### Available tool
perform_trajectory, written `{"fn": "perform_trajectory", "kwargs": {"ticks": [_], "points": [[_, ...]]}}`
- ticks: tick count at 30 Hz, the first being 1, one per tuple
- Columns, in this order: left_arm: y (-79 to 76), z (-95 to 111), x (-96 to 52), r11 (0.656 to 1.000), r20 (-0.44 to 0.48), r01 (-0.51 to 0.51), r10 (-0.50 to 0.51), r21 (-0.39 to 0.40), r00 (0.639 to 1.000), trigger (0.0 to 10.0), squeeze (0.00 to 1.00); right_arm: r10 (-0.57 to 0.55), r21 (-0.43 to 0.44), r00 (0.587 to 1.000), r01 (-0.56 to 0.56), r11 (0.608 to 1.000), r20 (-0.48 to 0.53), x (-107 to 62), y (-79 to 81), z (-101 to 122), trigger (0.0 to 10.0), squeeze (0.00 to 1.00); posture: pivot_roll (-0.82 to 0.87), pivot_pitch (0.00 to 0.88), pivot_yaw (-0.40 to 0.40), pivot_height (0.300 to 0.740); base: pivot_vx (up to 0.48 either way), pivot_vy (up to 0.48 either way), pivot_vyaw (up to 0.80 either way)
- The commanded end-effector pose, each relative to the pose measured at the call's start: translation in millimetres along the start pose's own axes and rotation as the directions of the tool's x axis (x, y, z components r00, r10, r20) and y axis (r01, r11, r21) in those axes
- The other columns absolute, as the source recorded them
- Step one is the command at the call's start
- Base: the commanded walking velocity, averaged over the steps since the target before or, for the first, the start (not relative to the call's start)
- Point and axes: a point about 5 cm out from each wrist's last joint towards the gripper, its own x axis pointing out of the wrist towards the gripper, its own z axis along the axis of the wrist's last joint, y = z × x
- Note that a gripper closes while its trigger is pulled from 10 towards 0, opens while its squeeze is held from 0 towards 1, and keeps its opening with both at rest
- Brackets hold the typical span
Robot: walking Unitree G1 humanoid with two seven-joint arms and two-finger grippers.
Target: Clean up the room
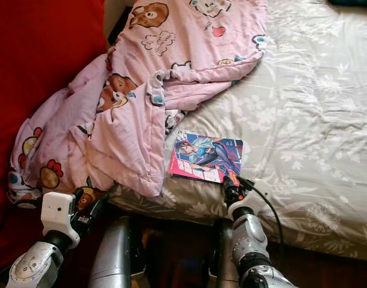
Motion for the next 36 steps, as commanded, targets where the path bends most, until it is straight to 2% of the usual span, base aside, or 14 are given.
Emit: {"fn": "perform_trajectory", "kwargs": {"ticks": [1, 6, 11, 15, 19, 21, 26, 27, 28, 29, 36], "points": [[0.6, -2.4, -7.2, 1.0, -0.029, 0.003, -0.003, 0.024, 1.0, 10.0, 0.0, -0.06, 0.178, 0.992, 0.079, 0.981, -0.109, -13.4, -13.7, -28.4, 10.0, 0.0, 0.21, 0.311, 0.061, 0.574, 0.0, 0.0, 0.0], [0.5, -1.6, -10.7, 1.0, -0.033, 0.004, -0.004, 0.028, 0.999, 10.0, 0.0, -0.02, 0.284, 0.984, 0.07, 0.956, -0.175, -14.2, -8.2, -39.1, 10.0, 0.0, 0.22, 0.317, 0.057, 0.574, 0.0, 0.0, 0.0], [0.8, 0.9, -14.0, 0.999, -0.035, 0.005, -0.004, 0.037, 0.999, 10.0, 0.0, 0.013, 0.319, 0.977, 0.057, 0.946, -0.212, -12.8, -0.1, -45.3, 10.0, 0.0, 0.24, 0.325, 0.058, 0.574, 0.0, 0.0, 0.0], [5.7, 4.7, -18.2, 0.999, -0.034, -0.009, 0.011, 0.054, 0.999, 10.0, 0.0, 0.091, 0.391, 0.972, 0.001, 0.92, -0.216, -5.6, 20.4, -47.8, 10.0, 0.0, 0.27, 0.333, 0.06, 0.574, 0.0, 0.0, 0.0], [6.7, 6.5, -19.9, 0.998, -0.034, -0.014, 0.015, 0.057, 0.999, 10.0, 0.0, 0.128, 0.403, 0.967, -0.028, 0.915, -0.221, -1.3, 32.6, -48.5, 10.0, 0.0, 0.28, 0.335, 0.058, 0.574, 0.0, 0.0, 0.0], [6.5, 7.7, -21.5, 0.998, -0.034, -0.017, 0.019, 0.059, 0.999, 10.0, 0.0, 0.175, 0.418, 0.96, -0.071, 0.906, -0.217, 2.2, 44.1, -48.3, 10.0, 0.0, 0.28, 0.335, 0.055, 0.574, 0.0, 0.0, 0.0], [4.7, 6.7, -21.4, 0.998, -0.039, -0.018, 0.02, 0.057, 0.999, 10.0, 0.0, 0.187, 0.409, 0.956, -0.082, 0.909, -0.225, 4.0, 49.1, -48.2, 10.0, 0.0, 0.28, 0.335, 0.048, 0.574, 0.0, 0.0, 0.0], [3.9, 6.3, -21.4, 0.998, -0.04, -0.016, 0.018, 0.057, 0.999, 10.0, 0.0, 0.188, 0.409, 0.956, -0.083, 0.909, -0.223, 4.2, 49.0, -47.7, 9.2, 0.0, 0.28, 0.334, 0.047, 0.574, 0.0, 0.0, 0.0], [3.2, 6.2, -21.5, 0.998, -0.04, -0.012, 0.015, 0.06, 0.999, 10.0, 0.0, 0.186, 0.413, 0.958, -0.081, 0.907, -0.22, 4.4, 48.9, -47.1, 2.4, 0.0, 0.28, 0.334, 0.047, 0.574, 0.0, 0.0, 0.0], [2.1, 5.9, -21.3, 0.998, -0.041, -0.008, 0.011, 0.062, 0.999, 10.0, 0.0, 0.186, 0.425, 0.96, -0.082, 0.901, -0.209, 5.0, 48.5, -45.3, 0.0, 0.0, 0.27, 0.334, 0.044, 0.574, 0.0, 0.0, 0.0], [0.1, 5.6, -18.7, 0.998, -0.041, -0.005, 0.008, 0.058, 0.999, 10.0, 0.0, 0.187, 0.422, 0.962, -0.088, 0.903, -0.2, 5.8, 46.7, -42.0, 0.0, 0.0, 0.27, 0.33, 0.041, 0.574, 0.0, 0.0, 0.0]]}}
